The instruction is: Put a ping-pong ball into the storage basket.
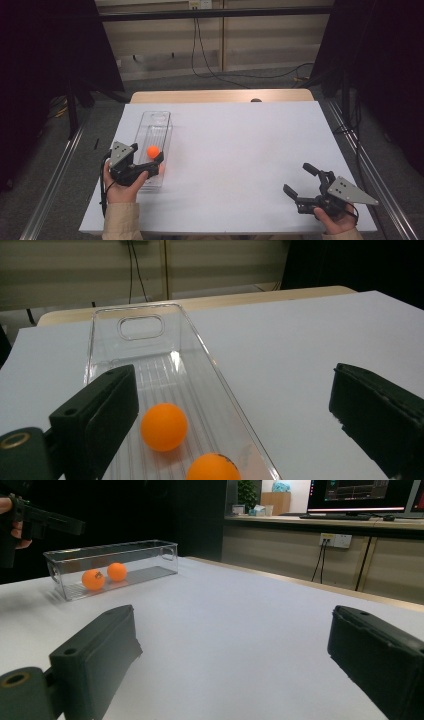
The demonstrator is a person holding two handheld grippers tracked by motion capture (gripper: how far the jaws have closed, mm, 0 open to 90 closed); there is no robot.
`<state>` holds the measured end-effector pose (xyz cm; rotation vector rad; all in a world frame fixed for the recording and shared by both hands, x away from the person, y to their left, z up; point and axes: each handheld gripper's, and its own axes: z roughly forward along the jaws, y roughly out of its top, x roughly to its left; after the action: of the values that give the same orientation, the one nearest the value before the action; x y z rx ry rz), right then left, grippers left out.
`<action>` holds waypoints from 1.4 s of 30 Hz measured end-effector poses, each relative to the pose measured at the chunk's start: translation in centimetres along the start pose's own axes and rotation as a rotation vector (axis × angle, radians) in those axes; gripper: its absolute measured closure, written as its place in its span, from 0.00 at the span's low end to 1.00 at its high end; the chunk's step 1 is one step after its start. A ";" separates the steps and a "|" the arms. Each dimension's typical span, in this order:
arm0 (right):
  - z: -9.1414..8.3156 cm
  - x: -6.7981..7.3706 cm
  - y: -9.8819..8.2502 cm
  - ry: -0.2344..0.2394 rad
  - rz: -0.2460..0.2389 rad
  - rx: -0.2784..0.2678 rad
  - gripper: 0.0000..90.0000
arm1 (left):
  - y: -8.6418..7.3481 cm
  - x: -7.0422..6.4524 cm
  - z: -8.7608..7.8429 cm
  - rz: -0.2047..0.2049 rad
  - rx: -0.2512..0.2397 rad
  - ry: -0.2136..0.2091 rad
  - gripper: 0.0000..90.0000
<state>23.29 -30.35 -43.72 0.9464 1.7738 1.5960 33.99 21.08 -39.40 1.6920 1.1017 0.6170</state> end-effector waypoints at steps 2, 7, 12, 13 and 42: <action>0.0 0.0 0.0 0.000 0.001 0.000 0.06 | -0.1 -0.1 -0.1 0.003 -0.007 0.003 0.06; 0.0 0.0 0.0 -0.001 0.000 -0.001 0.06 | -0.4 0.0 -0.4 0.001 -0.020 0.007 0.06; 0.0 0.0 0.0 -0.001 -0.001 -0.001 0.05 | -0.9 0.0 -0.6 -0.003 -0.020 0.005 0.06; 0.0 0.0 0.0 -0.001 0.000 -0.001 0.06 | -0.9 0.0 -0.6 -0.003 -0.023 0.006 0.06; 0.0 0.0 0.0 0.000 0.001 0.000 0.06 | -2.6 0.3 -1.2 -0.035 -0.039 -0.015 0.06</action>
<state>23.30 -30.33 -43.73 0.9479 1.7731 1.5966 32.17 22.15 -41.31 1.6385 1.1000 0.5988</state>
